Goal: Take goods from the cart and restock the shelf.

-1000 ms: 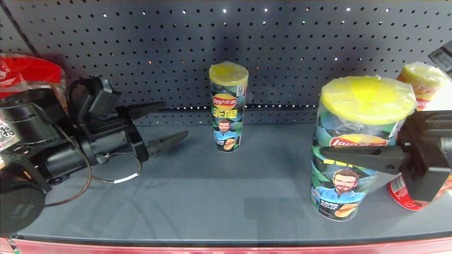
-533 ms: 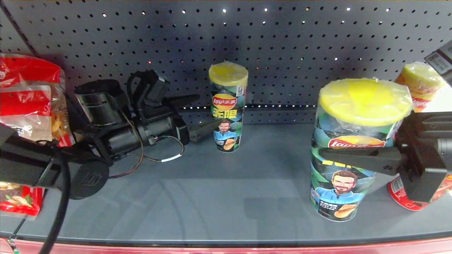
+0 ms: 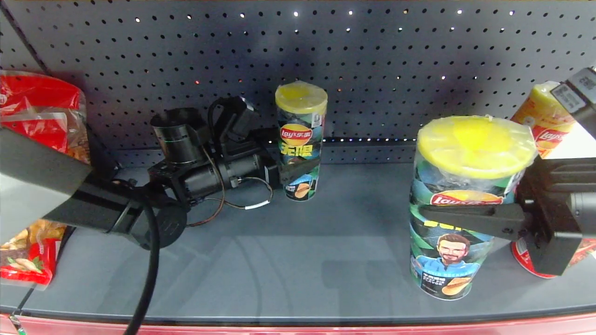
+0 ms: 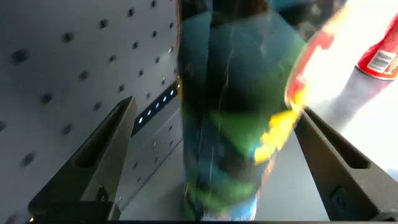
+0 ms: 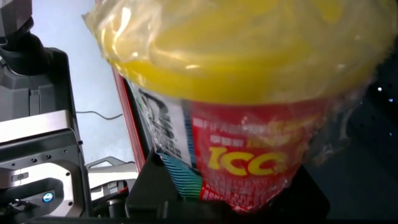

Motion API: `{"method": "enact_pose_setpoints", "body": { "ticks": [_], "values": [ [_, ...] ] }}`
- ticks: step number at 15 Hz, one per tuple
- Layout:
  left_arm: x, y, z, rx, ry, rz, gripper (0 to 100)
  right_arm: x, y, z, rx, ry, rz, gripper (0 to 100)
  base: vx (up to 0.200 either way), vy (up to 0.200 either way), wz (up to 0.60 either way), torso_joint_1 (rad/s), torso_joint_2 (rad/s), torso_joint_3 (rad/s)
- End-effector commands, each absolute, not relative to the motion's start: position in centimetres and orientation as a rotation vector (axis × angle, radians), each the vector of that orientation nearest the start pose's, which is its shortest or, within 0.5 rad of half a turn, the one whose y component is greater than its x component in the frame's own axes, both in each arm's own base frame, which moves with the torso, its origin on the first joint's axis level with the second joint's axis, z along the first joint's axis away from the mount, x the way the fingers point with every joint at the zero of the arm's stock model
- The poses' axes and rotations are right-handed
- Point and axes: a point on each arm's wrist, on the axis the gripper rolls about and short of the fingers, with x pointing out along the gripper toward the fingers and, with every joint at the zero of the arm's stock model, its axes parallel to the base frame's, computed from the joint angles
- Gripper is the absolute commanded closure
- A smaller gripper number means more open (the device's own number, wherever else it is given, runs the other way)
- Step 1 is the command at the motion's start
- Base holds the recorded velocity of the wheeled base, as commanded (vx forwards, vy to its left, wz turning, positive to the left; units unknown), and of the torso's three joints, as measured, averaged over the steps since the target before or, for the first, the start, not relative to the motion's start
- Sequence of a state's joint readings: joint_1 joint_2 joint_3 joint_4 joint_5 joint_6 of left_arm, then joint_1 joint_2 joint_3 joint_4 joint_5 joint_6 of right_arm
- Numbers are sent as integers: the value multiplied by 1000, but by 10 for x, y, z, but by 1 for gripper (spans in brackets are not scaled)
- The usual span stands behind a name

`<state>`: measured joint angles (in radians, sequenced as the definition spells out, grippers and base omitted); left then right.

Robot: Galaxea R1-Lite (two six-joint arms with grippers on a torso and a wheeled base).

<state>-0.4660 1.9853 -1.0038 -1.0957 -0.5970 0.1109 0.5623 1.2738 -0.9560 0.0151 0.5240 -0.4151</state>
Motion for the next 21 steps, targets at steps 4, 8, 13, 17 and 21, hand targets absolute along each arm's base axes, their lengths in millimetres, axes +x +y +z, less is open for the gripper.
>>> {"method": "enact_pose_setpoints", "body": {
  "ticks": [4, 8, 13, 17, 21],
  "values": [
    [336, -202, 168, 96, -170, -1098, 100, 159, 114, 271, -377, 121, 1134, 100, 0, 0, 0, 0, 0, 0],
    [327, -199, 186, 91, -213, -1088, 100, 162, 116, 270, -376, 127, 1136, 100, 0, 0, 0, 0, 0, 0],
    [263, -172, 211, 86, -227, -1105, 100, 165, 117, 269, -378, 129, 1137, 100, 0, 0, 0, 0, 0, 0],
    [198, -139, 184, 81, -93, -1152, 100, 173, 123, 267, -377, 119, 1134, 100, 0, 0, 0, 0, 0, 0],
    [173, -136, 174, 77, -51, -1203, 100, 177, 125, 269, -376, 119, 1132, 100, 0, 0, 0, 0, 0, 0]
  ]
}}
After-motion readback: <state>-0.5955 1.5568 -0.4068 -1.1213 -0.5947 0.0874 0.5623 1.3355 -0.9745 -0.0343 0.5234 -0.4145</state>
